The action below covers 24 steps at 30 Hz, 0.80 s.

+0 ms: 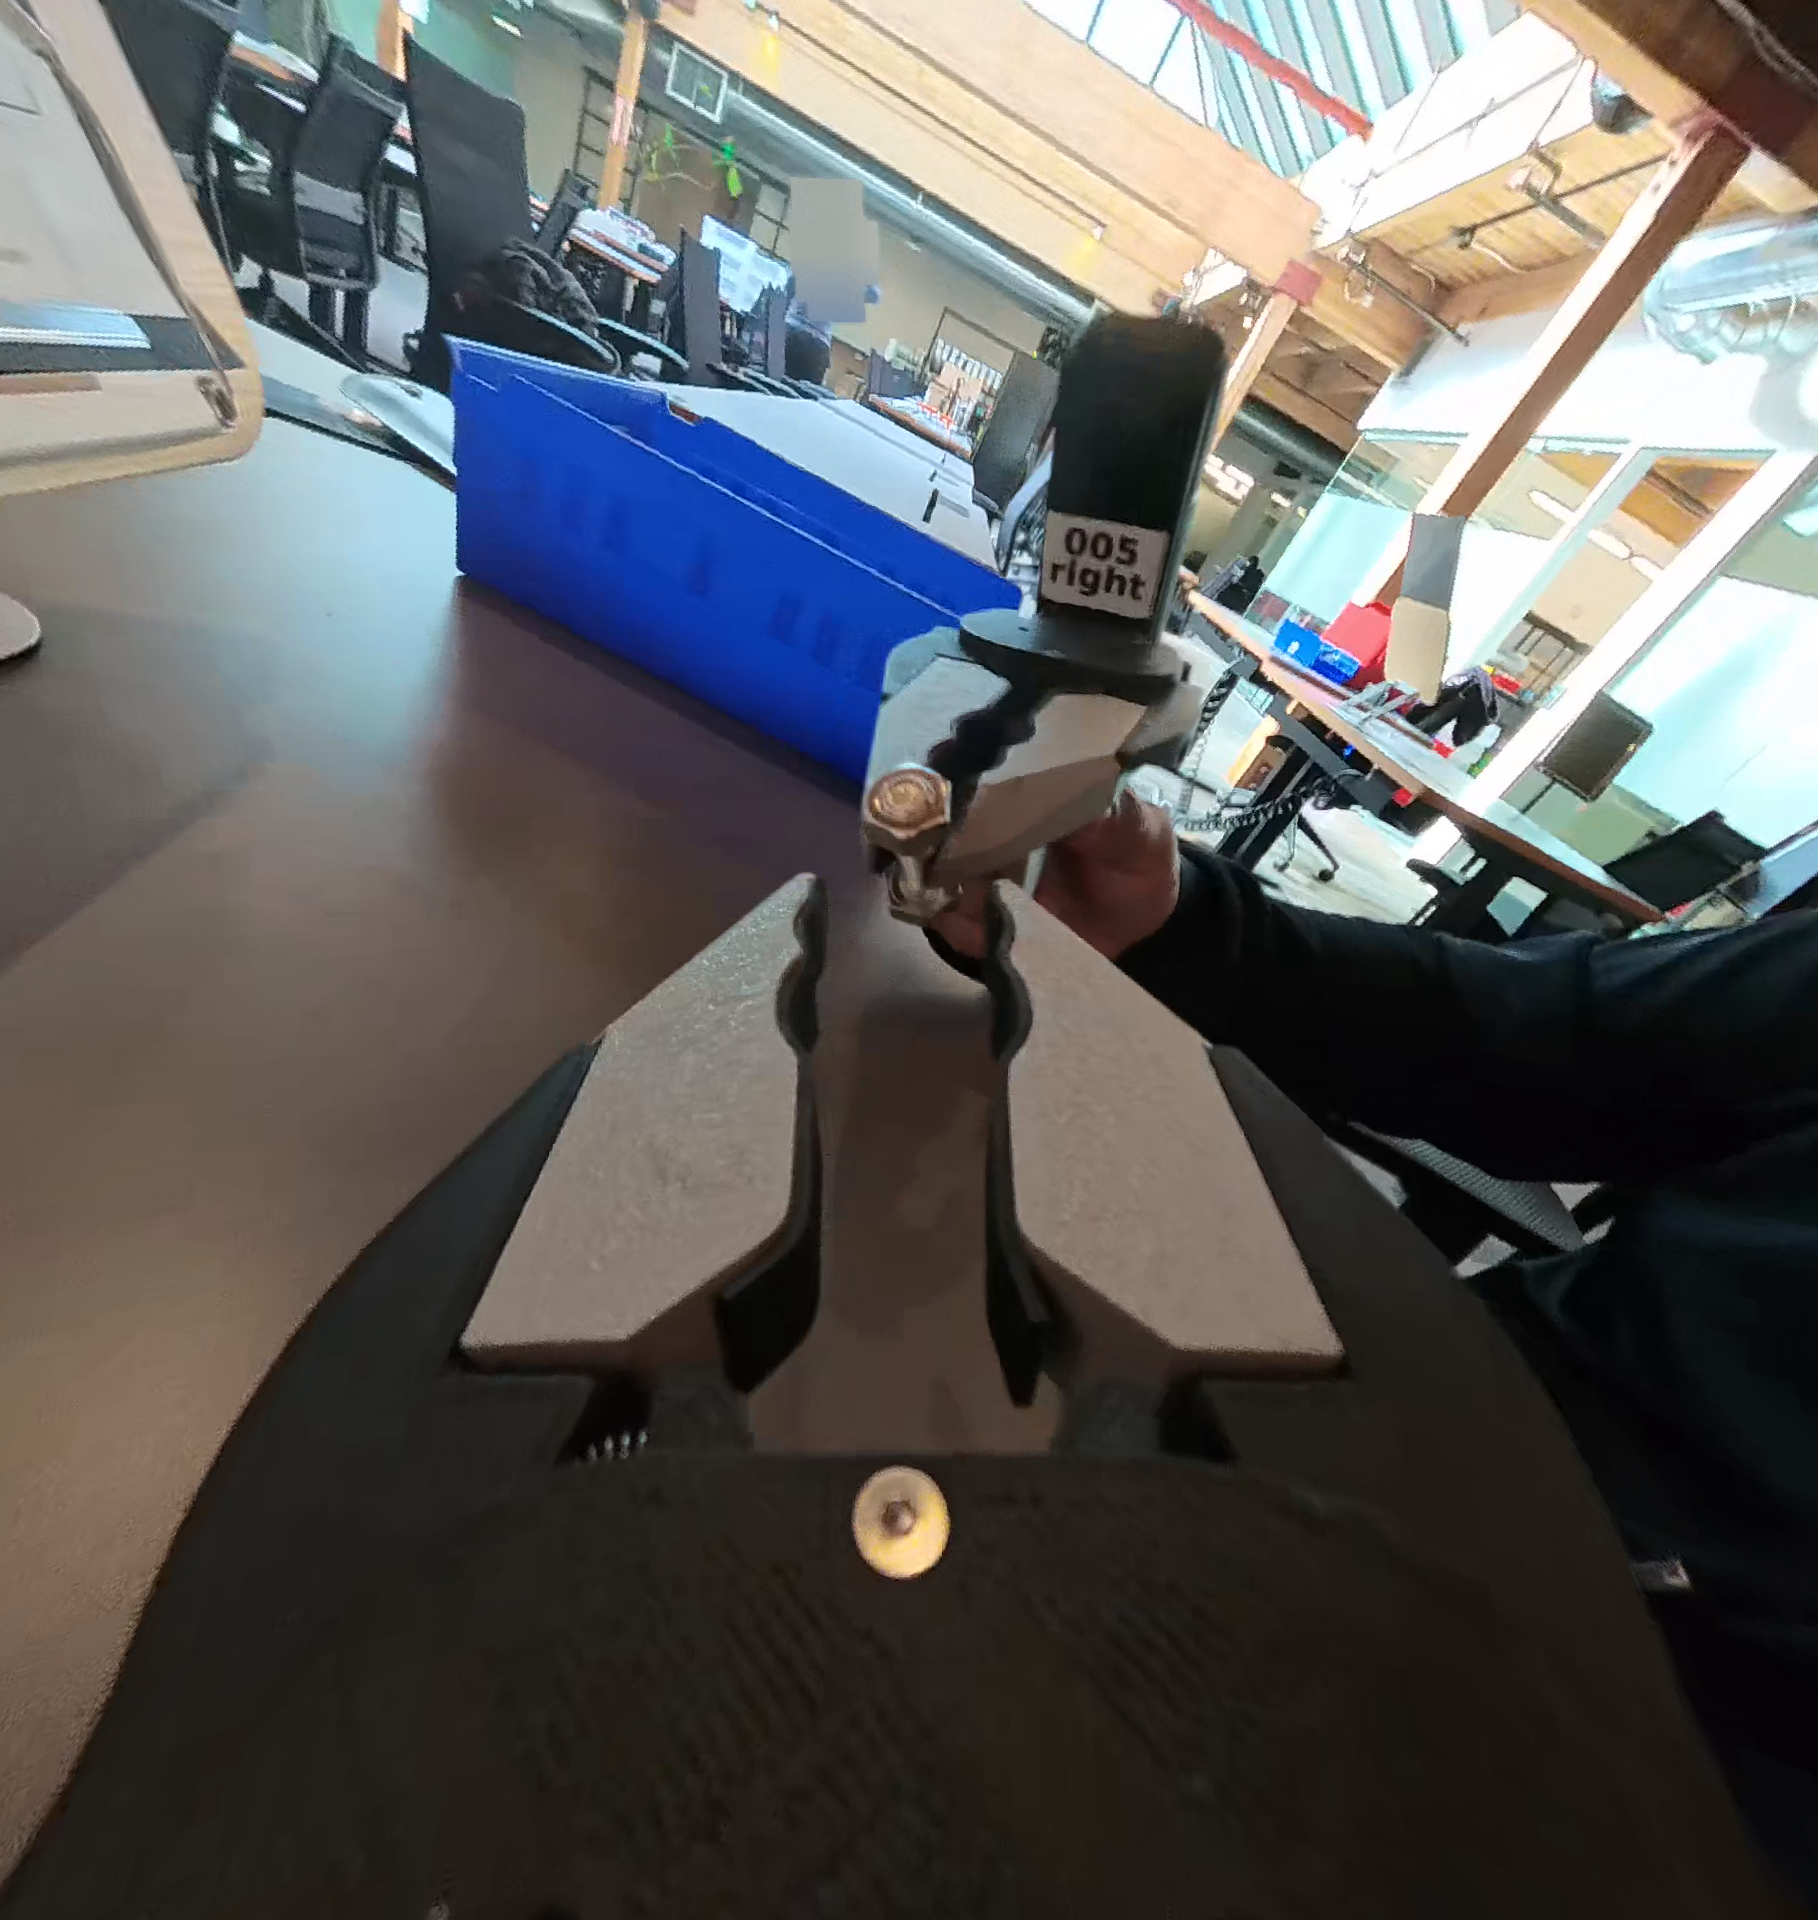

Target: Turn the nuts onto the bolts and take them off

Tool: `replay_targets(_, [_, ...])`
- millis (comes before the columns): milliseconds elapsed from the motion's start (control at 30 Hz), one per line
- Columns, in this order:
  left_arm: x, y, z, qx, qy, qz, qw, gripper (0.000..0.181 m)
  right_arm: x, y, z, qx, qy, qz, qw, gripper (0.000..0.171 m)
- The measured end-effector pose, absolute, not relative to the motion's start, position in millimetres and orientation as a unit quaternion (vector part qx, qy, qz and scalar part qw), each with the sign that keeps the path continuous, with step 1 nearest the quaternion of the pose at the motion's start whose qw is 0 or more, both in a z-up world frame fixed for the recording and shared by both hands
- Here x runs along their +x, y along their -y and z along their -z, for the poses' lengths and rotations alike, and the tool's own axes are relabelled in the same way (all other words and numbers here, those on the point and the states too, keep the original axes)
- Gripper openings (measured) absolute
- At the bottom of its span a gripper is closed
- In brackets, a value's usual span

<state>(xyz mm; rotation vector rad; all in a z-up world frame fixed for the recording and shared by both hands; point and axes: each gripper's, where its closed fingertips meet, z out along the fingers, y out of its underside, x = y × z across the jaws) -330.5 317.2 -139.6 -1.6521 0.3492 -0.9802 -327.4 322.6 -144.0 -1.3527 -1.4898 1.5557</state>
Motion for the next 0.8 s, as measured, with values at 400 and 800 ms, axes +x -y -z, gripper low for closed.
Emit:
replay_targets(400, [-327,-316,138,-0.698,-0.152,0.422,0.558,0.030,-328,-312,145,-0.496,0.572,-0.588,0.285,0.005])
replay_targets(800, [-352,-330,164,-0.751,-0.100,0.370,0.538,0.011,-323,-308,137,-0.476,0.577,-0.593,0.297,0.005])
